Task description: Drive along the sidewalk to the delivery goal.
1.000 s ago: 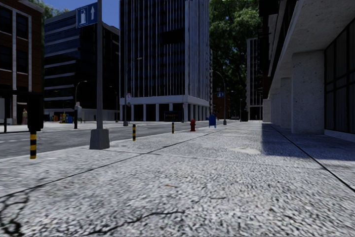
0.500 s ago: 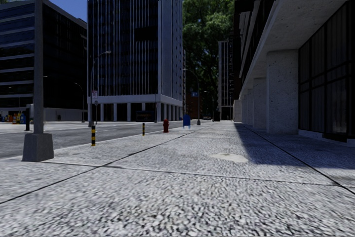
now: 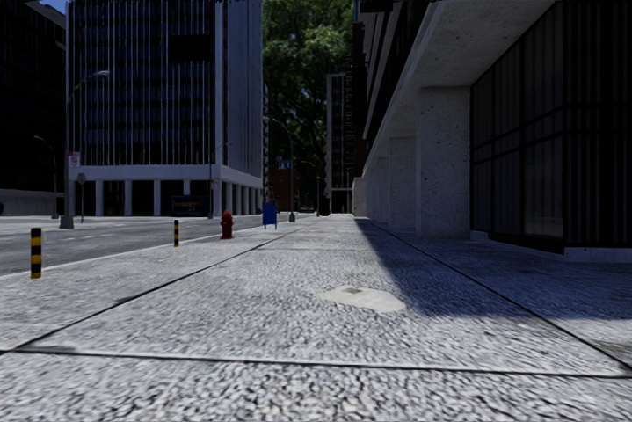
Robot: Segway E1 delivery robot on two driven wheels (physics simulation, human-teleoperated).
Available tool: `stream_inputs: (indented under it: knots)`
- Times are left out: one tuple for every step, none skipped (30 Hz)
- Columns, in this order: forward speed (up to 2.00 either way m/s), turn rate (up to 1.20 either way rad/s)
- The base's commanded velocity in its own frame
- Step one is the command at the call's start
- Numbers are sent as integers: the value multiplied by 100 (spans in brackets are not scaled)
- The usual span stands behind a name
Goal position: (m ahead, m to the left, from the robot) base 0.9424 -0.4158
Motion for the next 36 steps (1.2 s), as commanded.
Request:
stream_inputs:
  knots:
    - [150,-57]
    - [150,-54]
    - [150,-33]
    - [150,-19]
    - [150,-19]
    - [149,0]
    - [147,0]
    - [137,0]
    - [134,0]
    - [134,0]
    - [130,0]
    - [127,0]
    - [125,0]
    - [121,0]
    - [117,0]
    - [117,0]
    - [103,0]
    - [13,0]
    - [0,0]
    - [0,0]
    - [0,0]
    - [0,0]
    - [0,0]
    - [0,0]
    - [0,0]
    - [0,0]
    - [0,0]
    - [0,0]
    - [0,0]
    - [0,0]
    - [0,0]
    - [0,0]
    - [0,0]
    - [0,0]
    - [0,0]
    - [0,0]
